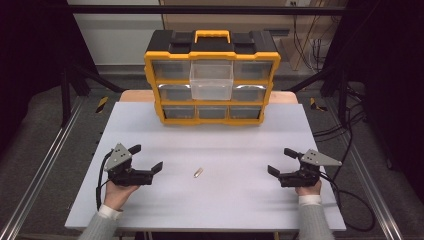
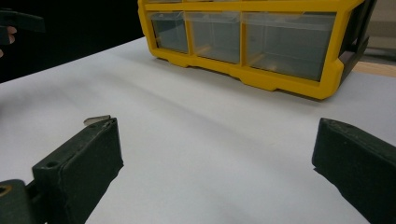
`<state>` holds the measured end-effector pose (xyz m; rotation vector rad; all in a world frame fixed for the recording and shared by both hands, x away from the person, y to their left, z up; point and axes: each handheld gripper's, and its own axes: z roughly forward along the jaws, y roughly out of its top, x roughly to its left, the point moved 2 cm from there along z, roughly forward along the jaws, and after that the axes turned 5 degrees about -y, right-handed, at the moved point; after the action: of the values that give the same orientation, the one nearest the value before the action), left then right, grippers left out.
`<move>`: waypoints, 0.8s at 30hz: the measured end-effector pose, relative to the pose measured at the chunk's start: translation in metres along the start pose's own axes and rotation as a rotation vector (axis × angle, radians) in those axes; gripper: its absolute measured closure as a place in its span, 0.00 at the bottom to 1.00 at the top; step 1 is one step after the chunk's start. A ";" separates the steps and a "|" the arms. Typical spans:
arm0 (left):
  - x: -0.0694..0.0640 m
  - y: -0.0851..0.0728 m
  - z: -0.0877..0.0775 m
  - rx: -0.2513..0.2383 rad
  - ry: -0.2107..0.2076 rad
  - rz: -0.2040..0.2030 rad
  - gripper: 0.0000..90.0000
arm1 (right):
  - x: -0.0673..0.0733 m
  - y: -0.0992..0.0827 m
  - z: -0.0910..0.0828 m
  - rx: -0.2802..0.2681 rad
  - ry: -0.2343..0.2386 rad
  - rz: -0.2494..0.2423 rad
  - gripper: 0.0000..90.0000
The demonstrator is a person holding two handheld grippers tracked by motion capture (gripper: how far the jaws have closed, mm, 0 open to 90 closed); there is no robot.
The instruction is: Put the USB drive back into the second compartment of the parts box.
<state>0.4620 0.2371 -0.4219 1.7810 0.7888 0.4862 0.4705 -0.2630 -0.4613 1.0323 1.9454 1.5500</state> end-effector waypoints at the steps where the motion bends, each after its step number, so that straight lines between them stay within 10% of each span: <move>1: -0.001 0.001 0.001 0.001 0.000 0.000 0.00 | 0.000 0.000 0.000 -0.001 0.000 -0.001 0.02; 24: -0.019 0.013 0.037 0.082 -0.032 0.023 0.00 | 0.000 0.000 0.000 0.007 0.003 -0.002 0.02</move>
<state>0.4767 0.1958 -0.4216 1.8704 0.7768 0.4452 0.4704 -0.2627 -0.4616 1.0311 1.9548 1.5459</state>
